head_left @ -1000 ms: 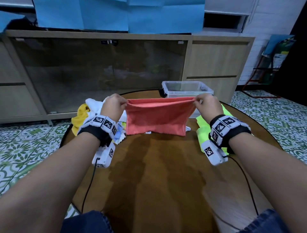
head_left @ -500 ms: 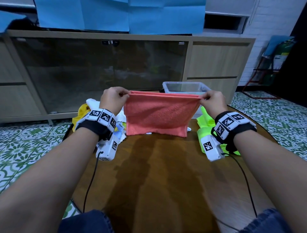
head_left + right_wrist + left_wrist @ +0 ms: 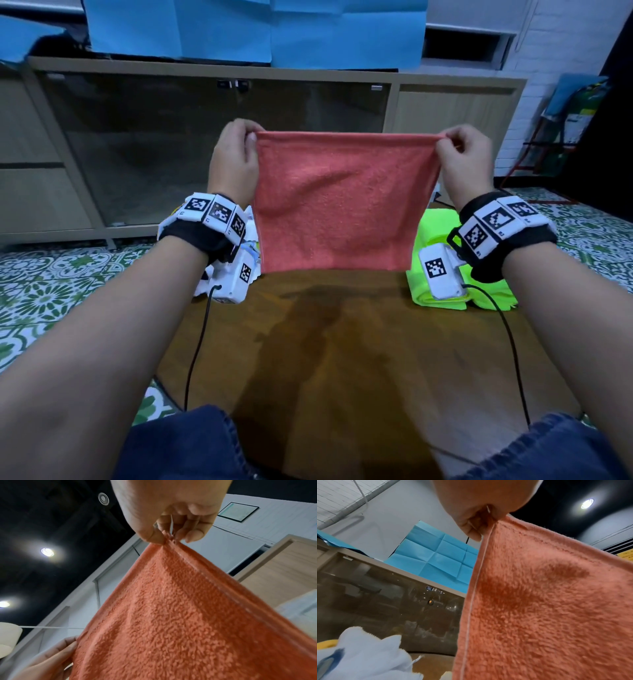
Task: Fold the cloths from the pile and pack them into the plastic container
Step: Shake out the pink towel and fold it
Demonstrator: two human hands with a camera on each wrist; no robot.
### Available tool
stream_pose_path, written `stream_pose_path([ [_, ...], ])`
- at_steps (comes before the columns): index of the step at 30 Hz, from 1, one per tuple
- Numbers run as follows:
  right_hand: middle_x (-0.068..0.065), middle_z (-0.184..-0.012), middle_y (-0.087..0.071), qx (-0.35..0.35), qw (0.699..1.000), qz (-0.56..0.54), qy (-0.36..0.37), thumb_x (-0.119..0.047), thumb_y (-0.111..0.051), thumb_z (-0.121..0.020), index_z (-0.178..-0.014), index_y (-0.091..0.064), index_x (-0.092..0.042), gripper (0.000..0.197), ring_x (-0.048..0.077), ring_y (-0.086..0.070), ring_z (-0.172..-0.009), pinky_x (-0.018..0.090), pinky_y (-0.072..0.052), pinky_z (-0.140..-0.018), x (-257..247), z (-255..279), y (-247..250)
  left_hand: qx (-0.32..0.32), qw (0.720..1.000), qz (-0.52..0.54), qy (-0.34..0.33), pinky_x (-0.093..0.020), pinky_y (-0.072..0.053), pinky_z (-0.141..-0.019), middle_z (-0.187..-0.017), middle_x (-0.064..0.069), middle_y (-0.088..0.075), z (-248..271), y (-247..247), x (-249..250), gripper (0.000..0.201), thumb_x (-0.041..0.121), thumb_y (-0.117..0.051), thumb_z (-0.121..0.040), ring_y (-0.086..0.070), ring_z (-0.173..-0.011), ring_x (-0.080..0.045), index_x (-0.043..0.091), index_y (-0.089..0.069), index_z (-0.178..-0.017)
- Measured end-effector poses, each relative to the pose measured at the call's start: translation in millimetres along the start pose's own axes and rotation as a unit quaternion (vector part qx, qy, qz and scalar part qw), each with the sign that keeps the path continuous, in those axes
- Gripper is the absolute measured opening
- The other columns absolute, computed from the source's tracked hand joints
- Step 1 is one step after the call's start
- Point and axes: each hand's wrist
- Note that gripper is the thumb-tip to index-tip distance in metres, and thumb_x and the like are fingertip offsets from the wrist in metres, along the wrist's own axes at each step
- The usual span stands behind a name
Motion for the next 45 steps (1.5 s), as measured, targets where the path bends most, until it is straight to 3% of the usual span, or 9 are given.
stream_pose_path([
  [5,-0.008,-0.084,-0.053,-0.01,1.0,-0.019,-0.009,-0.002,-0.045,-0.088,-0.09,-0.058,-0.02,0.022,0.002,-0.048,-0.07,0.009,-0.039,-0.058,-7.9,-8.3,-0.8,0.014,1.0,0.014,-0.015,-0.009,-0.036,-0.086,-0.112,-0.006,-0.06,-10.0,-0.5,4.9,0.025,0.011,-0.041,-0.096,-0.053,-0.102,-0.009,0.004,-0.06,-0.112],
  [7,0.0,-0.083,-0.058,-0.062,0.996,0.037,-0.051,0.002,-0.045,-0.087,-0.104,-0.064,-0.007,0.027,-0.003,-0.053,-0.063,0.01,-0.04,-0.057,15.4,-5.8,-8.9,-0.058,0.998,-0.018,-0.005,-0.014,-0.035,-0.092,-0.117,-0.009,-0.063,-6.1,-9.2,-14.8,0.026,0.01,-0.048,-0.094,-0.056,-0.11,-0.018,0.005,-0.063,-0.114],
  [10,0.005,-0.063,-0.054,-0.208,0.958,0.184,-0.075,0.004,-0.05,-0.083,-0.077,-0.065,-0.006,0.018,-0.002,-0.049,-0.043,0.033,-0.043,-0.063,67.3,12.6,-16.3,-0.233,0.964,-0.126,-0.008,-0.025,-0.039,-0.091,-0.115,-0.011,-0.066,18.4,-20.6,-55.1,0.024,0.013,-0.058,-0.091,-0.059,-0.109,-0.026,0.007,-0.067,-0.112],
  [14,0.018,-0.094,-0.067,-0.319,0.881,0.349,-0.01,-0.002,-0.057,-0.083,-0.091,-0.066,0.0,0.013,0.03,-0.061,-0.093,0.033,-0.043,-0.079,97.5,40.9,-24.8,-0.388,0.885,-0.252,-0.051,-0.025,-0.034,-0.085,-0.109,-0.011,-0.067,44.9,-30.4,-82.7,0.023,0.017,-0.056,-0.093,-0.058,-0.103,-0.025,0.007,-0.069,-0.108],
  [19,0.011,-0.104,-0.064,-0.227,0.909,0.349,0.015,-0.007,-0.053,-0.084,-0.091,-0.064,-0.011,0.014,0.032,-0.059,-0.099,0.035,-0.045,-0.077,88.6,36.0,-35.9,-0.267,0.936,-0.228,-0.001,-0.03,-0.04,-0.076,-0.1,-0.011,-0.065,41.7,-33.7,-86.4,0.014,0.013,-0.059,-0.089,-0.06,-0.093,-0.026,0.007,-0.066,-0.099],
  [24,0.009,-0.103,-0.062,-0.322,0.857,0.402,0.01,-0.009,-0.052,-0.082,-0.085,-0.057,-0.018,0.011,0.029,-0.058,-0.097,0.029,-0.039,-0.071,85.4,48.2,-31.9,-0.36,0.894,-0.265,-0.016,-0.029,-0.041,-0.071,-0.098,-0.006,-0.065,53.1,-29.0,-88.8,0.014,0.01,-0.054,-0.086,-0.06,-0.094,-0.024,0.009,-0.064,-0.096],
  [29,0.01,-0.107,-0.059,-0.163,0.93,0.326,0.051,-0.012,-0.051,-0.085,-0.096,-0.061,-0.012,0.015,0.031,-0.058,-0.097,0.036,-0.046,-0.076,62.0,30.3,-24.2,-0.173,0.955,-0.233,-0.065,-0.038,-0.045,-0.074,-0.104,-0.01,-0.06,31.7,-15.6,-63.4,0.022,0.013,-0.054,-0.087,-0.06,-0.095,-0.03,0.012,-0.064,-0.106],
  [36,0.013,-0.11,-0.055,-0.096,0.951,0.29,0.039,-0.012,-0.05,-0.087,-0.1,-0.064,-0.009,0.02,0.033,-0.056,-0.1,0.039,-0.045,-0.083,42.8,21.3,-19.4,-0.094,0.972,-0.211,-0.044,-0.042,-0.044,-0.075,-0.112,-0.013,-0.053,20.7,-16.2,-40.0,0.022,0.015,-0.047,-0.092,-0.055,-0.103,-0.03,0.01,-0.06,-0.109],
  [45,-0.001,-0.071,-0.05,-0.021,0.991,-0.081,-0.107,-0.011,-0.045,-0.082,-0.072,-0.046,-0.024,0.015,0.02,-0.052,-0.07,0.034,-0.047,-0.065,12.5,11.5,-7.7,-0.075,0.997,-0.017,0.026,-0.022,-0.036,-0.075,-0.104,-0.014,-0.06,12.0,-6.3,0.1,0.023,0.008,-0.036,-0.096,-0.056,-0.093,-0.022,0.003,-0.051,-0.112],
])
Point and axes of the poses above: each hand's wrist, its own z-axis away from the middle knuckle, its own y-axis out of the back of the hand, x = y × z
